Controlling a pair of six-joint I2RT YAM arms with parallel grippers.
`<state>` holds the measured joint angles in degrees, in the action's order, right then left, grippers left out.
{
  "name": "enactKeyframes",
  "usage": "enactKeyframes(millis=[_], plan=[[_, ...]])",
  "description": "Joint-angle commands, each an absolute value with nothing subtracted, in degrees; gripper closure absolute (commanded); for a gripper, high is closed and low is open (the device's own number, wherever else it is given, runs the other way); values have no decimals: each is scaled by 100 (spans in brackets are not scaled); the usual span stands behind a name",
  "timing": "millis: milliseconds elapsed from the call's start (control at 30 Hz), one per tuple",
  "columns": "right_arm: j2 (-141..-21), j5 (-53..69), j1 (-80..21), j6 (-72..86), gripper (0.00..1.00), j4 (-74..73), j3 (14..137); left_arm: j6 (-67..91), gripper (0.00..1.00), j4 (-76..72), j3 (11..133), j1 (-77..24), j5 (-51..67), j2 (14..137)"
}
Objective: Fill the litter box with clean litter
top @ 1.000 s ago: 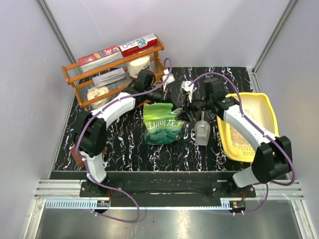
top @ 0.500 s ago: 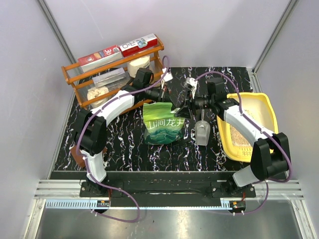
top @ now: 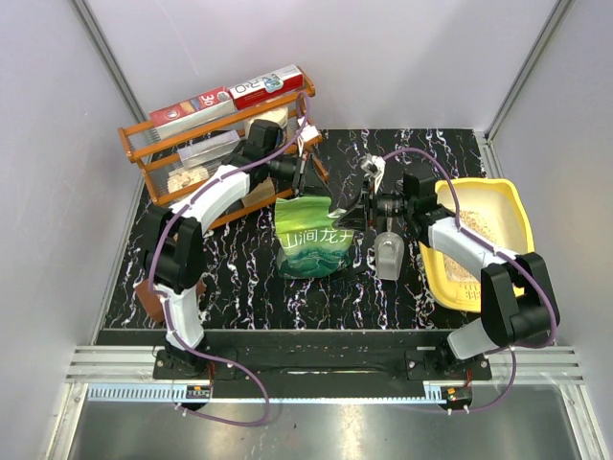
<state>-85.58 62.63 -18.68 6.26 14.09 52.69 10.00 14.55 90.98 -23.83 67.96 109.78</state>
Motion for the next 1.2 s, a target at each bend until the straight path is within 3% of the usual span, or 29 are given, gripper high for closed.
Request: enactKeyframes(millis=[0,333,600,667,800,1033,1167], plan=[[-8464,6539,-1837,1309,56,2407,5151,1072,100,1415,9334,-2347,6908,11030],[-8517,6486,-1828,1635,67,2891,4957,914,100,1590,9343,-2312,6882,10978],[-8613,6661,-1767,1950,95,3050,5080,607,98,2065,9343,-1804,6785,10723],[-8639,6715,-1688,2117,98,2928,5220,510,94,2206,9185,-1592,6689,10451],[-8718,6907,-1635,2188,100,2497,5572,177,70,2548,8458,-1082,6609,9592],[-8982,7040,-1582,2566,100,2013,6073,-1141,52,4014,7331,-668,6557,8193],[-9053,6996,-1582,2462,100,1592,6231,-681,42,3299,6646,-685,6469,7446]])
